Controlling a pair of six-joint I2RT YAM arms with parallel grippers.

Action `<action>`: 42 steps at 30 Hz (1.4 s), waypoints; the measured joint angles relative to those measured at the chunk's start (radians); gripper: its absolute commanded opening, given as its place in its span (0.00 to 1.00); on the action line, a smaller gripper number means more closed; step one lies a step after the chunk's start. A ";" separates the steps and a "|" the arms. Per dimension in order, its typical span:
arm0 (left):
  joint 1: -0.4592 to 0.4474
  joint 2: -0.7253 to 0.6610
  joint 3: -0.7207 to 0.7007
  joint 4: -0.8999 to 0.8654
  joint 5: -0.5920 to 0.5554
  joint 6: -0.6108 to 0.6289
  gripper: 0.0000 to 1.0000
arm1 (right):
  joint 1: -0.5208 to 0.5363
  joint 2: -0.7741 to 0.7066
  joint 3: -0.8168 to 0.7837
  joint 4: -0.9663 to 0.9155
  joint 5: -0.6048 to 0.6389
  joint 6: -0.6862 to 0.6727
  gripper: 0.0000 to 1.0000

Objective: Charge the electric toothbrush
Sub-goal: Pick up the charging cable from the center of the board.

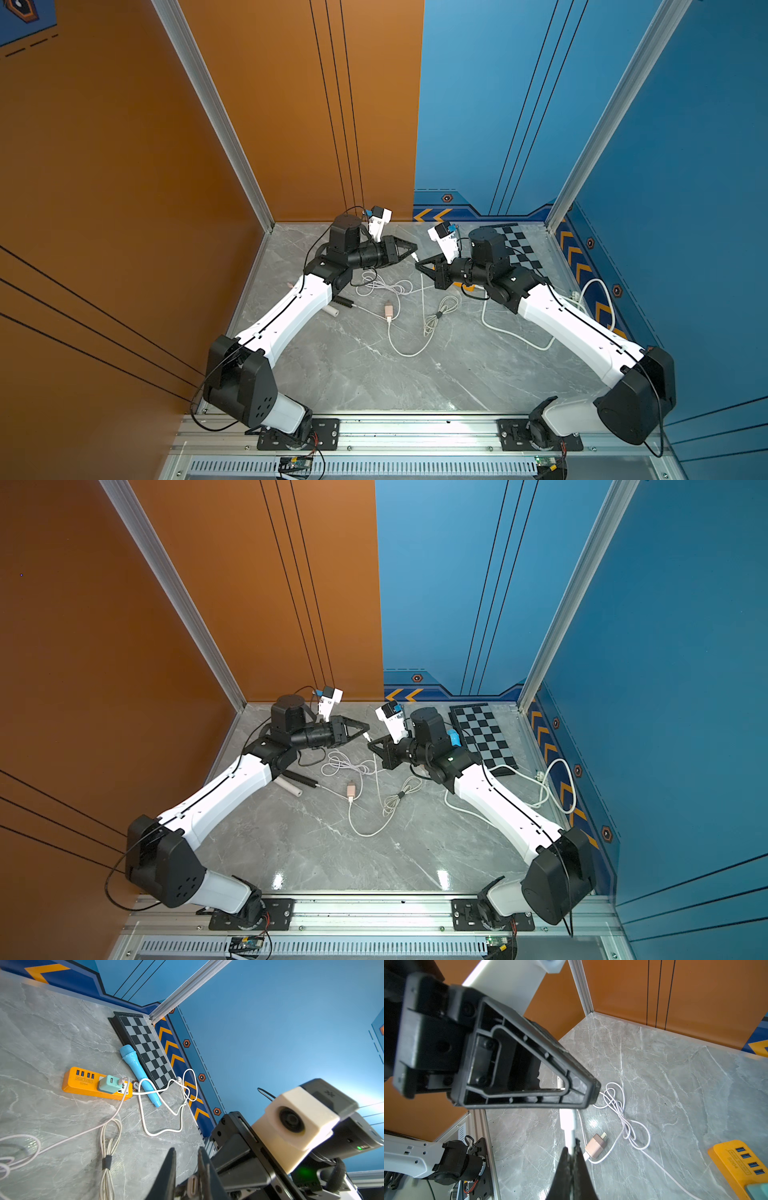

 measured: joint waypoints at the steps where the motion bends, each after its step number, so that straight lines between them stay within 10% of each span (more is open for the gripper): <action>1: -0.002 0.000 0.004 0.000 0.002 0.000 0.05 | 0.000 0.000 0.000 -0.001 0.000 0.000 0.00; 5: -0.002 0.000 0.006 0.002 0.005 -0.004 0.00 | -0.003 -0.007 0.003 -0.004 0.003 0.001 0.00; 18: 0.012 -0.007 -0.042 0.243 0.000 -0.058 0.00 | -0.073 -0.057 -0.104 0.250 -0.089 0.386 0.51; 30: 0.005 0.051 -0.035 0.504 0.027 -0.203 0.00 | -0.095 -0.046 -0.121 0.637 -0.115 0.789 0.42; 42: 0.002 0.075 -0.009 0.619 0.035 -0.299 0.00 | -0.103 -0.026 -0.121 0.733 -0.123 0.877 0.45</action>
